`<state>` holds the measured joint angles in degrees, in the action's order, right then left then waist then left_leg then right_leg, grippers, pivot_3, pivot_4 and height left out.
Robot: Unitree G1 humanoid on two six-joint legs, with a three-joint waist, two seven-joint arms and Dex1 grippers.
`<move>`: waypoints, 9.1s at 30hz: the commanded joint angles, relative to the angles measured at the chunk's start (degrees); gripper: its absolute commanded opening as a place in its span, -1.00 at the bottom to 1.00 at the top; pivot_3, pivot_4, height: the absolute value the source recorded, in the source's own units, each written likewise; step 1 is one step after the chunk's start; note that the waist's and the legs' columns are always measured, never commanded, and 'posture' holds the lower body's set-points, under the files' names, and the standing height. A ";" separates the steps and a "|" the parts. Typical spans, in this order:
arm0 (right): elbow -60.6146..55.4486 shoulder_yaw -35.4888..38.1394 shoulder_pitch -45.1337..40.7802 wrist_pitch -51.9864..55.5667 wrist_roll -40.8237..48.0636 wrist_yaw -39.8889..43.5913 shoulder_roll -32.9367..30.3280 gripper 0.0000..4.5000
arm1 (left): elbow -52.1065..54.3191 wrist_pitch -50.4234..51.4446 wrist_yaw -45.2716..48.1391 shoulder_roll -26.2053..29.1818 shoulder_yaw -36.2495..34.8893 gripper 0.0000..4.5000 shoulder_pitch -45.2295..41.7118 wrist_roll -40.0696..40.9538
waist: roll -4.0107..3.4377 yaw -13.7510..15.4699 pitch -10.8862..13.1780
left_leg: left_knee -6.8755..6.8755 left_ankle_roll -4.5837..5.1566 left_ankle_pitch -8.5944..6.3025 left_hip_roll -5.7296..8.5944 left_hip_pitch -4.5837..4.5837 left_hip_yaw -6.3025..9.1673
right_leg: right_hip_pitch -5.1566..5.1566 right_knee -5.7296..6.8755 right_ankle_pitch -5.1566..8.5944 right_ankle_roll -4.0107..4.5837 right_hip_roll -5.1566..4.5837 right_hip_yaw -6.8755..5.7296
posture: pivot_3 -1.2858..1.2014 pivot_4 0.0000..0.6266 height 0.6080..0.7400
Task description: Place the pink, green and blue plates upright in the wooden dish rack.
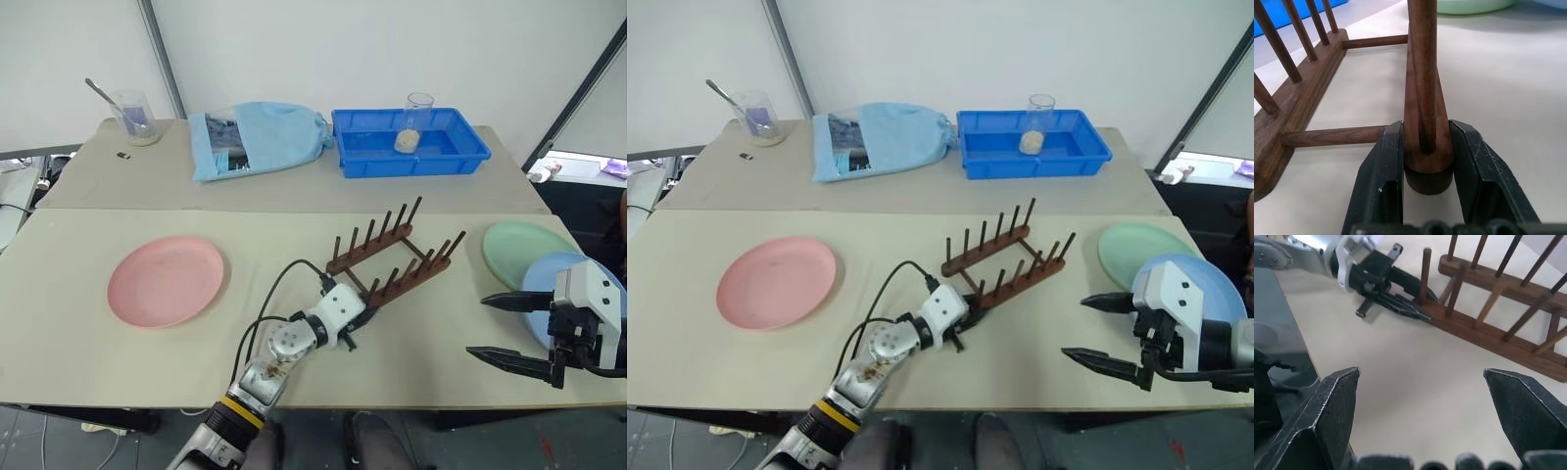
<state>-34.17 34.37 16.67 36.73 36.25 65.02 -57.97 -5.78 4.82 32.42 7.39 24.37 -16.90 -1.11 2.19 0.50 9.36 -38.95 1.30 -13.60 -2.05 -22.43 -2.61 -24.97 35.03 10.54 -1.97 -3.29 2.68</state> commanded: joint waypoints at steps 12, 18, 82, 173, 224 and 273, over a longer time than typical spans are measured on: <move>-6.97 0.14 7.93 -2.43 -5.58 -6.12 5.35 1.00 | -15.37 -10.51 27.42 4.57 -2.21 -0.61 -15.43 7.95 | -0.03 0.26 -0.02 | -0.09 0.02 0.01 0.20 -0.49 0.20 | -0.14 -0.19 0.05 -0.15 -0.10 -0.01 | 0.03 -0.52 1.00; -9.63 -1.79 10.28 -2.01 -7.03 -8.68 7.25 1.00 | -25.92 -16.63 29.34 1.65 -2.40 -0.61 -20.68 5.91 | -0.02 0.15 -0.01 | -0.11 0.02 0.01 0.21 -0.52 0.31 | -0.14 -0.15 0.05 -0.17 -0.06 -0.03 | 0.03 -0.52 1.00; 41.27 -38.16 -35.68 -26.48 -37.44 -15.38 11.12 -0.99 | -16.73 -1.71 1.69 -1.41 0.09 -1.00 -16.85 -6.23 | -0.13 -0.87 -0.07 | -0.20 0.09 0.05 0.25 -0.40 0.39 | -0.04 -0.02 -0.25 -0.47 0.04 0.11 | 0.03 -0.52 1.00; 22.54 -43.89 -56.97 -16.06 -14.67 3.94 22.10 0.62 | 34.82 47.76 -53.64 -4.48 -68.10 -0.98 9.43 38.76 | 0.17 -1.27 0.11 | 0.13 0.03 0.03 0.11 -0.04 0.47 | 0.10 -0.02 -0.02 0.41 -0.02 -0.15 | 0.03 -0.52 1.00; 59.37 -55.99 -77.13 -52.89 -52.01 -28.23 45.56 -1.00 | 27.66 68.87 -7.86 43.71 -64.35 0.98 -10.19 67.98 | 0.22 -3.26 0.17 | 0.39 -0.84 0.54 0.14 -1.19 0.85 | -1.18 0.20 -0.71 0.28 0.06 -0.29 | 0.03 -0.52 1.00; 30.19 0.76 -42.43 28.85 28.55 -23.01 2.43 -1.00 | 26.62 24.27 31.80 26.41 -16.39 0.98 -21.18 36.63 | 0.13 -1.48 0.20 | 0.07 -0.16 1.02 0.22 -1.29 0.60 | -0.96 0.03 -0.57 -0.04 0.22 0.22 | 0.03 -0.52 1.00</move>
<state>-4.51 35.16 -24.40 67.26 65.27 40.46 -54.03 20.32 30.17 64.21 34.08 8.70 -36.91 35.81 2.32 -0.98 9.57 -38.88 1.14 -12.57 -1.83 -23.71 -2.01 -25.94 35.05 9.96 -2.02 -3.07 2.91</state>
